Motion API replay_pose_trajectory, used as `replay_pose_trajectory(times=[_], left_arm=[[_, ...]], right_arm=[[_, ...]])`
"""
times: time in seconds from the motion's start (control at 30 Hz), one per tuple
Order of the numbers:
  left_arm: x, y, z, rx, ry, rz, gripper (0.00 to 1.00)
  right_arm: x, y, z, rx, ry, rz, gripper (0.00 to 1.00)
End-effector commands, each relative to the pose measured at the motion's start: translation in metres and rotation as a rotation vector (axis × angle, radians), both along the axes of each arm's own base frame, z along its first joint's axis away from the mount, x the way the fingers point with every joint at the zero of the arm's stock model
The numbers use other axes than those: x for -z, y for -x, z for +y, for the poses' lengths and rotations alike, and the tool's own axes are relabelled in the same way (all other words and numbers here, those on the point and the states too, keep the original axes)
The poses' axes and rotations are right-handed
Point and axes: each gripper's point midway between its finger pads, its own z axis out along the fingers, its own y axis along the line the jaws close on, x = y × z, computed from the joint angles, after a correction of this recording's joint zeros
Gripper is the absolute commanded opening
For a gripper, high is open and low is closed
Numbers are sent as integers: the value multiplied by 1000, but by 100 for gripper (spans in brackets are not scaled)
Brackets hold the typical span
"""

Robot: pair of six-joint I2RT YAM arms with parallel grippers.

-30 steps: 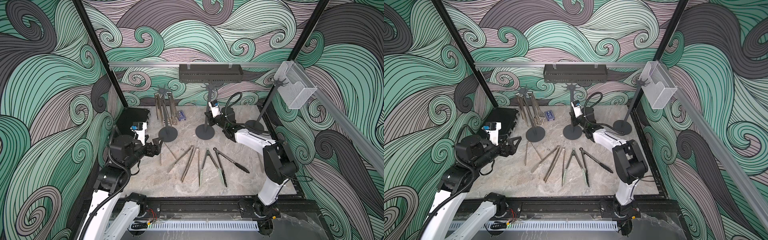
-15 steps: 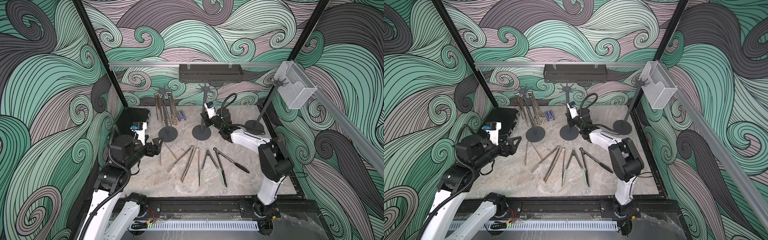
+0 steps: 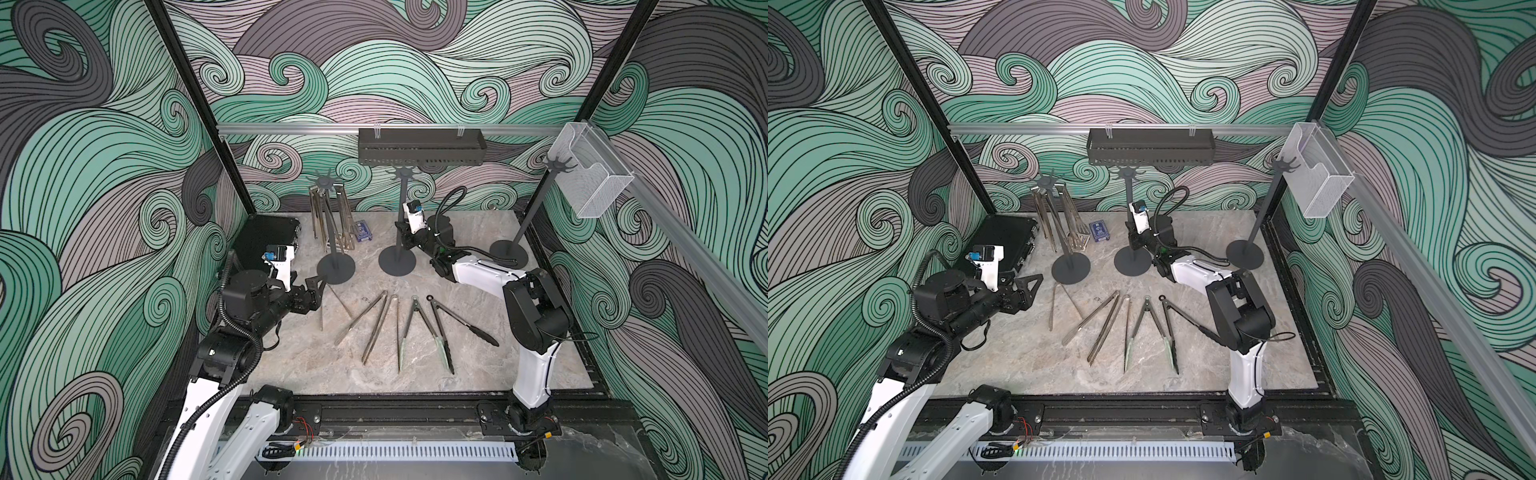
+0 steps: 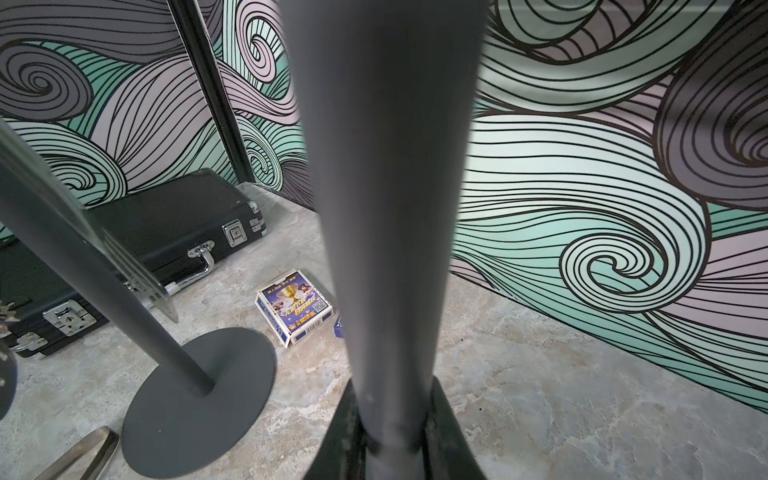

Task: Hang food tongs on kitchen utensil racks
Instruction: Move the rack to the center of the board.

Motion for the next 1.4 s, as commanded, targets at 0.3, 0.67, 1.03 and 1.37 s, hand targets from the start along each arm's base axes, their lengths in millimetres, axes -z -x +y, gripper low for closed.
replay_pose_trajectory(times=[0.3,0.67,1.03,1.37], left_arm=[[3,-4,2,-8,-13,15,84],[5,-4,1,-3,-15,20,84],[9,4,5,-36,9,97,81],[51,27,5,-86,69,370,73]], right_arm=[[-54,6,29,-53,-109,-129,0],[-52,2,23,-17,-74,-123,39],[-75,19,16,-25,-94,-146,79],[-95,69,-22,7,-125,-156,88]])
